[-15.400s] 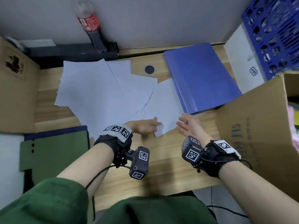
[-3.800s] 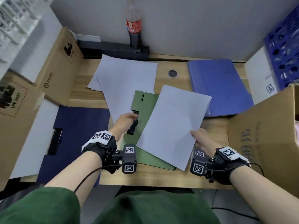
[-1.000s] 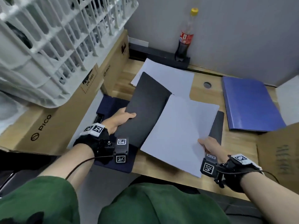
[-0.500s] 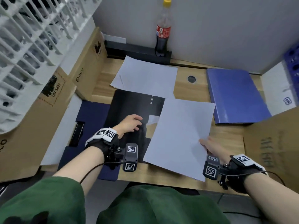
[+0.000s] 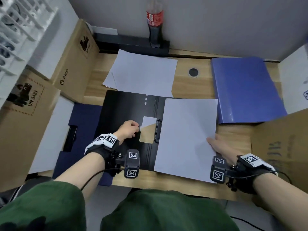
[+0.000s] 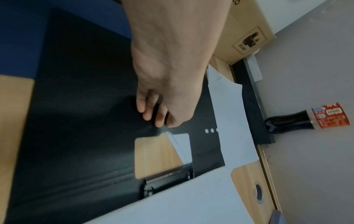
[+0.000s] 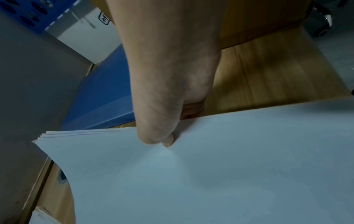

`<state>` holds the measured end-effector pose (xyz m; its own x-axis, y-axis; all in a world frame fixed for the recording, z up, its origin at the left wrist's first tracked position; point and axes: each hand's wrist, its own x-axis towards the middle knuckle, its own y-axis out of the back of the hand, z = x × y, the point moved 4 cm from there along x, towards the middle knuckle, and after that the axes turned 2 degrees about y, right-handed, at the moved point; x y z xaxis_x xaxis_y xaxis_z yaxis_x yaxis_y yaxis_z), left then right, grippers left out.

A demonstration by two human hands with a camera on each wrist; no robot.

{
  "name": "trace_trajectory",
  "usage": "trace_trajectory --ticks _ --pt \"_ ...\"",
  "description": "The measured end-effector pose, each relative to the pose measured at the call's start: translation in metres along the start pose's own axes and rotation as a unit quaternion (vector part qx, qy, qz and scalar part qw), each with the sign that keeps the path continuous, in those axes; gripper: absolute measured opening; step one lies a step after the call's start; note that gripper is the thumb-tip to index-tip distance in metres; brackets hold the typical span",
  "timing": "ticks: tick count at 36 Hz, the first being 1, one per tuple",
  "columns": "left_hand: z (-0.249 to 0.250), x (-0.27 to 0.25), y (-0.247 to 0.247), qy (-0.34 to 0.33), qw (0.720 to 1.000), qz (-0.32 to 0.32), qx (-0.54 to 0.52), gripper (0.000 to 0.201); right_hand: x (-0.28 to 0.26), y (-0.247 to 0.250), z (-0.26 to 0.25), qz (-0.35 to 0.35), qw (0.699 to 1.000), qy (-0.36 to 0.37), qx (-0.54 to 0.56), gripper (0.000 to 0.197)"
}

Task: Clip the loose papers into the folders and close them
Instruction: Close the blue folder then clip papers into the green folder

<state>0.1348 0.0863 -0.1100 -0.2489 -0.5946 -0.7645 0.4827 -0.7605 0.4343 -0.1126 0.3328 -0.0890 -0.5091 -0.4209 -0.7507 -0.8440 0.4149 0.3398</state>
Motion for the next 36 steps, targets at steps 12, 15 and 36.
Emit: trace_trajectory --ticks 12,15,36 --pt "0.067 0.004 -0.074 -0.056 0.977 0.02 0.205 0.054 0.011 0.02 0.02 -0.007 1.0 -0.003 0.011 0.02" --pt "0.067 0.008 -0.079 -0.063 0.966 0.04 0.249 0.06 0.016 0.02 0.027 -0.013 1.0 0.0 0.022 0.02" --pt "0.063 0.007 -0.06 -0.1 0.974 0.049 0.198 0.048 0.022 0.01 0.021 -0.039 0.999 0.014 0.027 0.019"
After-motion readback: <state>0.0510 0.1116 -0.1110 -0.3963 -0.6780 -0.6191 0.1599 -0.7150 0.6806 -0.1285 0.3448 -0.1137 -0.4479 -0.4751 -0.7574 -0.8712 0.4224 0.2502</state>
